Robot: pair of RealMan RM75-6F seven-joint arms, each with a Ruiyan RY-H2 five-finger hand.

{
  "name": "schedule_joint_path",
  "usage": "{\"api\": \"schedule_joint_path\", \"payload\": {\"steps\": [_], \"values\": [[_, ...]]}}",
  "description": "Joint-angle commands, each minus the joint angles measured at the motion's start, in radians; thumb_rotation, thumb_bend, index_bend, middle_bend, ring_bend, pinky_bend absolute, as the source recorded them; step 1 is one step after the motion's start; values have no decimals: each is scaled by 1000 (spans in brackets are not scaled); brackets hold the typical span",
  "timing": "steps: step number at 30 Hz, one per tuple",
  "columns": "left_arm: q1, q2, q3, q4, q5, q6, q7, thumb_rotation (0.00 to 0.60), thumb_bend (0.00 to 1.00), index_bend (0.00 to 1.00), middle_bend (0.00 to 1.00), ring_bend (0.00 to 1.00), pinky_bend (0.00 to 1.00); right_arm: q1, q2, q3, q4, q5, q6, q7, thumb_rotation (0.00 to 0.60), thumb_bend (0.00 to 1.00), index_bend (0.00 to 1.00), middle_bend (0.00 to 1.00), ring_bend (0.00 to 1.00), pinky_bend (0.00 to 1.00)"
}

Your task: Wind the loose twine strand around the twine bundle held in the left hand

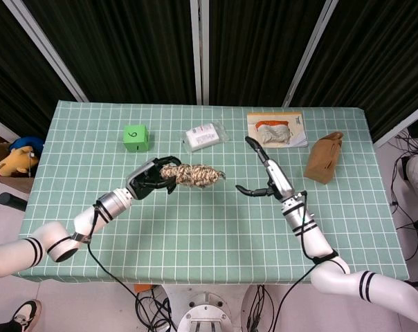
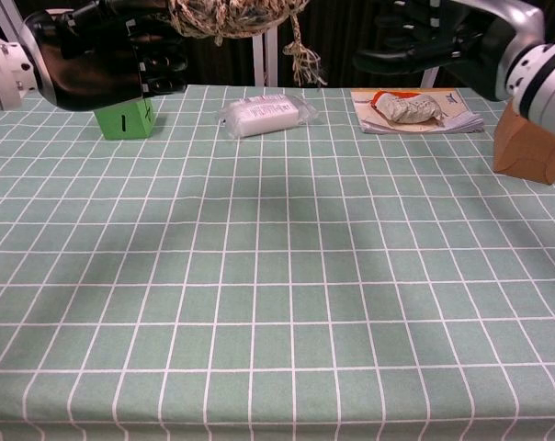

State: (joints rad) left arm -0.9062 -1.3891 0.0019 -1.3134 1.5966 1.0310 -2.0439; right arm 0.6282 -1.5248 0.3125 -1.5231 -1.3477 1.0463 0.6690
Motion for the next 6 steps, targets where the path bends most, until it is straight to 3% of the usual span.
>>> {"api": "schedule_joint_path", "payload": {"steps": [1,6], "values": [[6,9,-7,7,-11,-3,-14,600,424,805,821,715,693,-44,37,-21,-2,-39,56,39,600,152,0,0,0,0],[13,16,-20,23,-32,-15,-35,600,424,805,821,715,693,-101,70,-58,27,-93,143,74,600,154,0,0,0,0]]}}
